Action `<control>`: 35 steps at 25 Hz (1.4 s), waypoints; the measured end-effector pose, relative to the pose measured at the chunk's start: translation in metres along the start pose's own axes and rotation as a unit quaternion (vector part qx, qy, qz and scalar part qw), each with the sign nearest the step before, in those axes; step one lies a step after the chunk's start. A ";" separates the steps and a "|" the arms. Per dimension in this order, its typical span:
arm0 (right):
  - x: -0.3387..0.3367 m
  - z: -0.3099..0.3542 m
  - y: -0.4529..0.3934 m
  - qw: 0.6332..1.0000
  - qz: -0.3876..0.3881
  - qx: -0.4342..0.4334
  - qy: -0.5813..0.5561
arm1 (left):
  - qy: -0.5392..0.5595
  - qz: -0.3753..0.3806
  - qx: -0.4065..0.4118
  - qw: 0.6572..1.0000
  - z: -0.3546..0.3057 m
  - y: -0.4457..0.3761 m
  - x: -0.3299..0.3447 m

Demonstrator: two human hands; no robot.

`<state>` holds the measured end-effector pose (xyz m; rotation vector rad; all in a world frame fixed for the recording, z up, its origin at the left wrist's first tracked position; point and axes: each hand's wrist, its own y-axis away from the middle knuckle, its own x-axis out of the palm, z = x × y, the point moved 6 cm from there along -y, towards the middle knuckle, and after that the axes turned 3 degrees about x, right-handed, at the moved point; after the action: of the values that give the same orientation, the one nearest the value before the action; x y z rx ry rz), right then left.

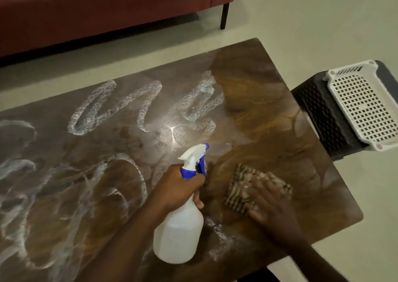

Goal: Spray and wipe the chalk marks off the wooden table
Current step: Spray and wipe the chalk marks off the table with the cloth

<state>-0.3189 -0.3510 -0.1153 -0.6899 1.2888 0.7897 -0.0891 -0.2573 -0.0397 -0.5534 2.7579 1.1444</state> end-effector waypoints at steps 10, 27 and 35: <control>0.010 0.044 -0.094 1.000 -0.010 -0.025 0.008 | 0.003 0.021 0.018 1.000 -0.011 -0.033 -0.035; 0.006 0.032 -0.272 0.981 -0.067 0.180 -0.021 | 0.080 -0.021 -0.011 0.996 -0.040 -0.095 -0.103; -0.008 -0.048 -0.258 0.976 -0.040 0.213 -0.016 | 0.103 -0.041 -0.022 0.994 -0.057 -0.130 -0.115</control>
<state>-0.1337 -0.5372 -0.1119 -0.3786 1.3361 0.4333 0.0679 -0.3481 -0.0588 -0.8260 2.8524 1.1936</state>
